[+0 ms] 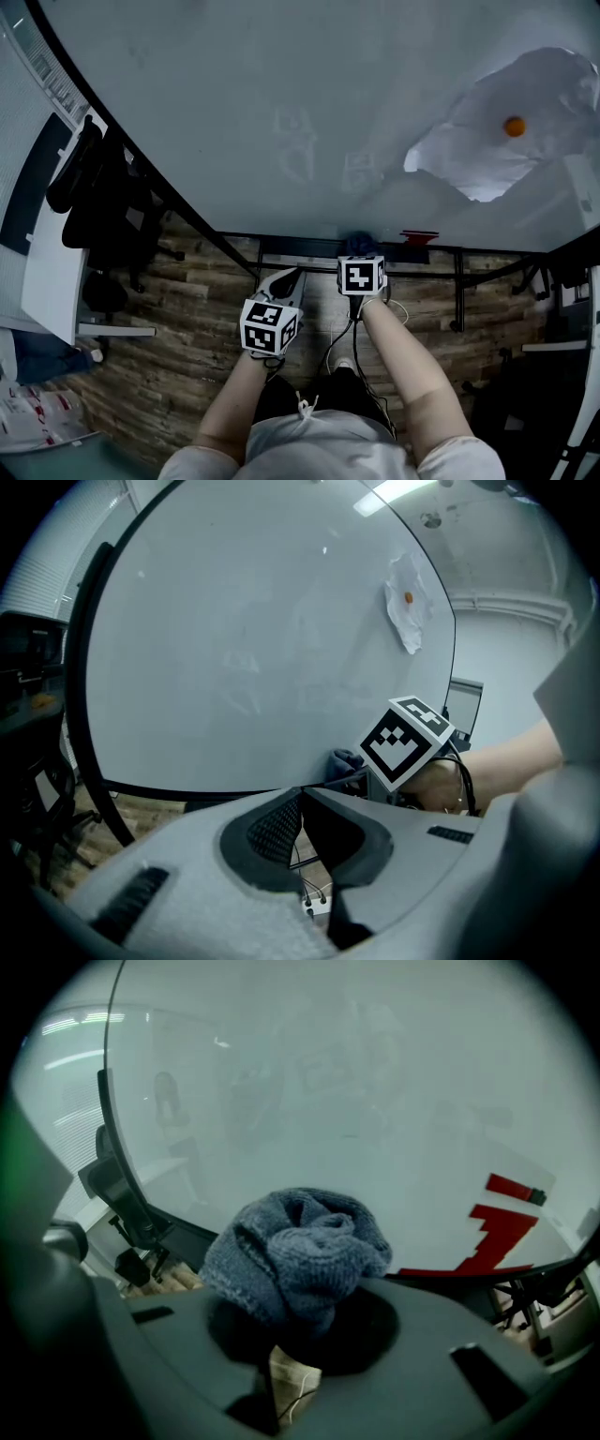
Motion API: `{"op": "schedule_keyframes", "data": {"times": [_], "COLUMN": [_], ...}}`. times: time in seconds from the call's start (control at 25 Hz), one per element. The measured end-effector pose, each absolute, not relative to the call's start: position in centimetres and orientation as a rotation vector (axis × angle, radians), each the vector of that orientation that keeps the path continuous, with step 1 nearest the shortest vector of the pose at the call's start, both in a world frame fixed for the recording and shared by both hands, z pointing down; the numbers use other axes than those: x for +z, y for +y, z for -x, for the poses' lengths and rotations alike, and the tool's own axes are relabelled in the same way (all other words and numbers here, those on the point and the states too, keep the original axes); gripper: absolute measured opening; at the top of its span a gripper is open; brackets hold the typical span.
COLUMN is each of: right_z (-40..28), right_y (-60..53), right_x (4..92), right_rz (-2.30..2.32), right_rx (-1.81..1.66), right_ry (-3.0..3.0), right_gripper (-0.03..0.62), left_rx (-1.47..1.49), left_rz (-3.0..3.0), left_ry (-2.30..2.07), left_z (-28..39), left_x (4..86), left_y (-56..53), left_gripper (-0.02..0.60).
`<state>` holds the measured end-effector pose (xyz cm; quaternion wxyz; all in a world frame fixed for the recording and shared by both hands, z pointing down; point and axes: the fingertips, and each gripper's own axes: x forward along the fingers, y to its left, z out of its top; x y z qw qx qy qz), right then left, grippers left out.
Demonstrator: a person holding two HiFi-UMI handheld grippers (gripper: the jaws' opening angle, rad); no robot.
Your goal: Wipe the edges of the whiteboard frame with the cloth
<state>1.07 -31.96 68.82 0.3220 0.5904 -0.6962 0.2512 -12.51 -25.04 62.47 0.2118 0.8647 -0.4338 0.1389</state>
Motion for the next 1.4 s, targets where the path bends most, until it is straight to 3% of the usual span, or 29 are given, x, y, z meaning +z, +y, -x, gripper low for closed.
{"op": "schedule_keyframes", "data": {"times": [0.88,1.4], "right_z": [22.0,29.2], "right_y": [-35.4,-36.5], "right_x": [68.6,68.9], "right_rz": [-1.54,-1.537], "right_rx": [0.596,0.624], "right_ry": [-1.808,-1.796], "right_gripper": [0.072,0.072], "left_rx": [0.379,0.355], "left_rz": [-2.329,-2.354], "left_ry": [-1.283,-1.244], "left_z": [35.7,41.2], "left_x": [63.5,63.2], "left_y": [-25.9,-27.5], "left_gripper": [0.02,0.02]}}
